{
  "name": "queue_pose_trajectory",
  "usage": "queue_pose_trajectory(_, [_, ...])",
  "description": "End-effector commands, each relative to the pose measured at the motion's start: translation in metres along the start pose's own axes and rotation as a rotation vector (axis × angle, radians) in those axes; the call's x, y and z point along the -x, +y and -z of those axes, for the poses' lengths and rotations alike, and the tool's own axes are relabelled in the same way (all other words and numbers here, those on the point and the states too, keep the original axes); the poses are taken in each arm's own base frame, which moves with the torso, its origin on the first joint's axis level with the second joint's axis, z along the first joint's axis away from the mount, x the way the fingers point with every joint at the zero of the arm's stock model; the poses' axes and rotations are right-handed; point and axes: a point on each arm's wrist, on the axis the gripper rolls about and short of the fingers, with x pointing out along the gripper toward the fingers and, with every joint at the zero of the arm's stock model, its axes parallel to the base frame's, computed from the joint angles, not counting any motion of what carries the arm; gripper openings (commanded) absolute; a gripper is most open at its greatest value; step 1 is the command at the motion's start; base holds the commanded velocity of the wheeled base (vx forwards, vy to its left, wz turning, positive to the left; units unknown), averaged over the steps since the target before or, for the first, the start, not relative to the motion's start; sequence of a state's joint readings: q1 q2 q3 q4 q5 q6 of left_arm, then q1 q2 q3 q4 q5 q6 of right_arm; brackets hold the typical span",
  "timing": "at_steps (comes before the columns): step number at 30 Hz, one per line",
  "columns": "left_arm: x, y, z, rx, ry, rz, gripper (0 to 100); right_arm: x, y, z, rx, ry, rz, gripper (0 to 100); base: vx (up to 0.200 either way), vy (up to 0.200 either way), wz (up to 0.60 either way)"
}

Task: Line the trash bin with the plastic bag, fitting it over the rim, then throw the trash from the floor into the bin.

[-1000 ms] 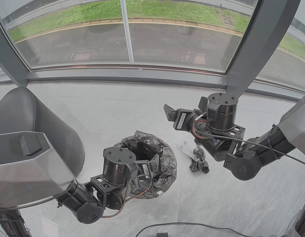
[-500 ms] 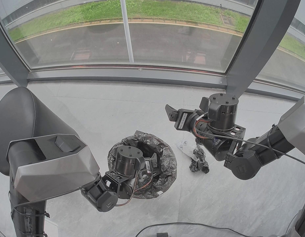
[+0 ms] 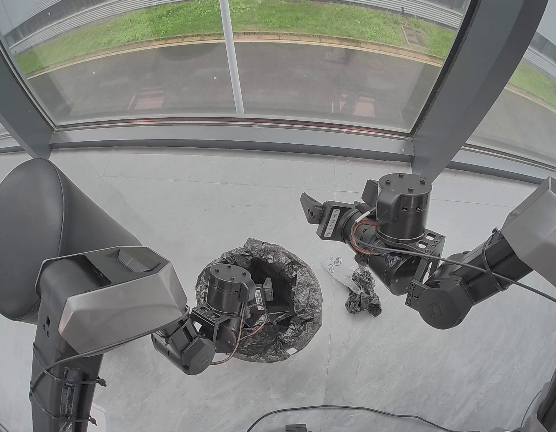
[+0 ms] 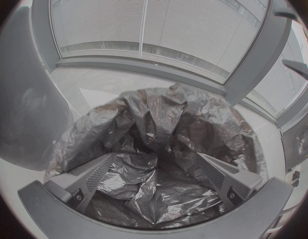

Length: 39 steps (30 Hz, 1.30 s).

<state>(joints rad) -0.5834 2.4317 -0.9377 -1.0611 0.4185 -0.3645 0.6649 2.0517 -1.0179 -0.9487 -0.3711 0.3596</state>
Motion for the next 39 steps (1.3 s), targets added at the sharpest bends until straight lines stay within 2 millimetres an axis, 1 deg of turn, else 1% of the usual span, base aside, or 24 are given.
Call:
queue_pose_trajectory(1, [-0.016, 0.006, 0.016, -0.005, 0.023, -0.024, 100, -0.002, -0.002, 0.000, -0.001, -0.015, 0.002, 100, 0.000, 0.000, 0.00])
queue_pose_trajectory(4, [-0.023, 0.010, 0.017, -0.001, 0.022, -0.035, 100, -0.002, -0.002, 0.001, 0.000, -0.013, 0.001, 100, 0.000, 0.000, 0.00])
queue_pose_trajectory(7, [-0.023, 0.010, 0.017, -0.001, 0.022, -0.035, 100, -0.002, -0.002, 0.001, 0.000, -0.013, 0.001, 100, 0.000, 0.000, 0.00])
queue_pose_trajectory(8, [-0.028, 0.013, 0.016, 0.006, 0.014, -0.045, 100, -0.004, -0.003, 0.003, 0.004, -0.009, 0.006, 100, 0.000, 0.000, 0.00])
queue_pose_trajectory(14, [-0.022, 0.009, 0.012, 0.016, 0.004, -0.032, 100, -0.004, -0.004, 0.005, 0.008, -0.006, 0.007, 100, 0.000, 0.000, 0.00])
queue_pose_trajectory(15, [-0.013, 0.002, 0.006, 0.023, -0.017, -0.005, 100, -0.005, -0.004, 0.005, 0.008, -0.005, 0.007, 100, 0.000, 0.000, 0.00])
queue_pose_trajectory(16, [-0.010, -0.001, 0.005, 0.024, -0.020, 0.002, 100, -0.005, -0.004, 0.005, 0.008, -0.005, 0.007, 100, 0.000, 0.000, 0.00])
queue_pose_trajectory(19, [0.031, -0.025, -0.007, 0.030, -0.059, 0.102, 100, -0.008, -0.006, 0.008, 0.011, 0.000, 0.016, 100, 0.000, 0.000, 0.00])
queue_pose_trajectory(21, [0.051, -0.036, -0.015, 0.036, -0.092, 0.149, 100, -0.010, -0.008, 0.010, 0.012, 0.005, 0.020, 100, 0.000, 0.000, 0.00])
queue_pose_trajectory(22, [0.057, -0.040, -0.018, 0.038, -0.104, 0.163, 100, -0.011, -0.009, 0.010, 0.012, 0.004, 0.022, 100, 0.000, 0.000, 0.00])
queue_pose_trajectory(23, [0.069, -0.046, -0.023, 0.041, -0.121, 0.184, 100, -0.012, -0.009, 0.011, 0.014, 0.004, 0.025, 100, 0.000, 0.000, 0.00])
queue_pose_trajectory(26, [0.092, -0.050, -0.035, 0.046, -0.146, 0.214, 100, -0.013, -0.010, 0.012, 0.018, 0.007, 0.026, 100, 0.000, 0.000, 0.00])
queue_pose_trajectory(29, [0.107, -0.046, -0.048, 0.064, -0.170, 0.224, 100, -0.015, -0.011, 0.016, 0.026, 0.014, 0.032, 100, 0.000, 0.000, 0.00])
queue_pose_trajectory(31, [0.120, -0.039, -0.059, 0.091, -0.201, 0.233, 100, -0.019, -0.017, 0.021, 0.046, 0.026, 0.048, 100, 0.000, 0.000, 0.00])
queue_pose_trajectory(32, [0.123, -0.037, -0.061, 0.098, -0.212, 0.234, 100, -0.020, -0.018, 0.023, 0.052, 0.030, 0.052, 100, 0.000, 0.000, 0.00])
queue_pose_trajectory(35, [0.144, -0.013, -0.086, 0.147, -0.307, 0.224, 100, -0.032, -0.031, 0.041, 0.118, 0.069, 0.087, 100, 0.000, 0.000, 0.00])
queue_pose_trajectory(37, [0.156, 0.000, -0.098, 0.165, -0.341, 0.214, 100, -0.040, -0.039, 0.050, 0.150, 0.086, 0.110, 100, 0.000, 0.000, 0.00])
queue_pose_trajectory(39, [0.163, 0.019, -0.106, 0.178, -0.364, 0.174, 100, -0.051, -0.053, 0.060, 0.176, 0.101, 0.144, 100, 0.000, 0.000, 0.00])
